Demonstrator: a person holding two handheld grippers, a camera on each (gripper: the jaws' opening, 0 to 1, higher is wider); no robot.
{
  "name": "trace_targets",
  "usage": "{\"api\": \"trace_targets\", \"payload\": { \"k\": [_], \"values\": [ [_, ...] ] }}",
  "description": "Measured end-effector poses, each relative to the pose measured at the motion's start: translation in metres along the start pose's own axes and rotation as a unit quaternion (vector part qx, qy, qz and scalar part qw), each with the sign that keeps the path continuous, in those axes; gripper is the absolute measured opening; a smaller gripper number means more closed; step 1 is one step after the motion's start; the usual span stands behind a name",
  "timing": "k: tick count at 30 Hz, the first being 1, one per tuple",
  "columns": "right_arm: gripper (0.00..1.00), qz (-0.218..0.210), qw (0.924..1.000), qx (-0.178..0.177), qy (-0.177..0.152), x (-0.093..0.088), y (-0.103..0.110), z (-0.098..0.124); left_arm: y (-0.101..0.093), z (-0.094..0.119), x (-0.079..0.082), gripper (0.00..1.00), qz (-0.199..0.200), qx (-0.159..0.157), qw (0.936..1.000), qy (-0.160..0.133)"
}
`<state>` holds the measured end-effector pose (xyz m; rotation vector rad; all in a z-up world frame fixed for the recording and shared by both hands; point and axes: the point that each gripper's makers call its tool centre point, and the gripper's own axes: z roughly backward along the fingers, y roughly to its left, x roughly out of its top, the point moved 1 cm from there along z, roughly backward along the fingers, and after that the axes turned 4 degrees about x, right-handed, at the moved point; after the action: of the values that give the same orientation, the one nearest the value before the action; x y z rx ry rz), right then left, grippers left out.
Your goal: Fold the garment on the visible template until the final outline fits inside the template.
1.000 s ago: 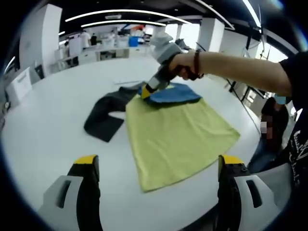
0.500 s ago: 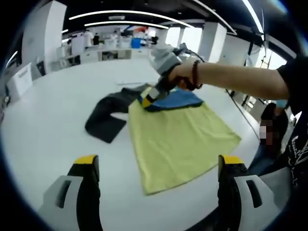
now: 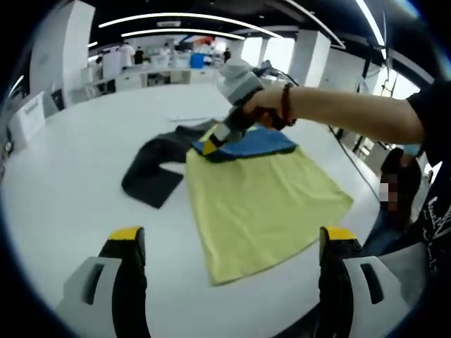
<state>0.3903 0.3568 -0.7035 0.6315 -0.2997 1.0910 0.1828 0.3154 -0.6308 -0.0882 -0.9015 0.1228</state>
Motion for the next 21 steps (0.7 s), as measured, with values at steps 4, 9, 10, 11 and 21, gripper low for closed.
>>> {"api": "trace_targets", "payload": {
  "k": [4, 9, 10, 11, 21],
  "values": [
    [0.00, -0.007, 0.9998, 0.019, -0.001, 0.004, 0.009, 0.001, -0.001, 0.000, 0.000, 0.99, -0.003, 0.000, 1.0000, 0.002],
    [0.01, -0.009, 0.9998, 0.015, 0.000, 0.002, 0.006, 0.004, -0.002, 0.001, 0.003, 0.99, -0.003, 0.000, 1.0000, -0.002],
    [0.03, -0.008, 0.9999, 0.010, -0.001, 0.001, 0.003, 0.007, -0.002, 0.001, 0.003, 0.99, -0.004, 0.001, 1.0000, -0.003],
    [0.05, -0.008, 0.9999, 0.005, -0.003, 0.001, 0.001, 0.010, -0.002, 0.001, 0.004, 0.99, -0.003, 0.000, 1.0000, -0.005],
    [0.28, 0.005, 0.9987, -0.044, -0.023, 0.001, -0.033, 0.045, -0.006, -0.001, 0.010, 0.99, -0.012, 0.000, 0.9999, -0.007]
  ]
}}
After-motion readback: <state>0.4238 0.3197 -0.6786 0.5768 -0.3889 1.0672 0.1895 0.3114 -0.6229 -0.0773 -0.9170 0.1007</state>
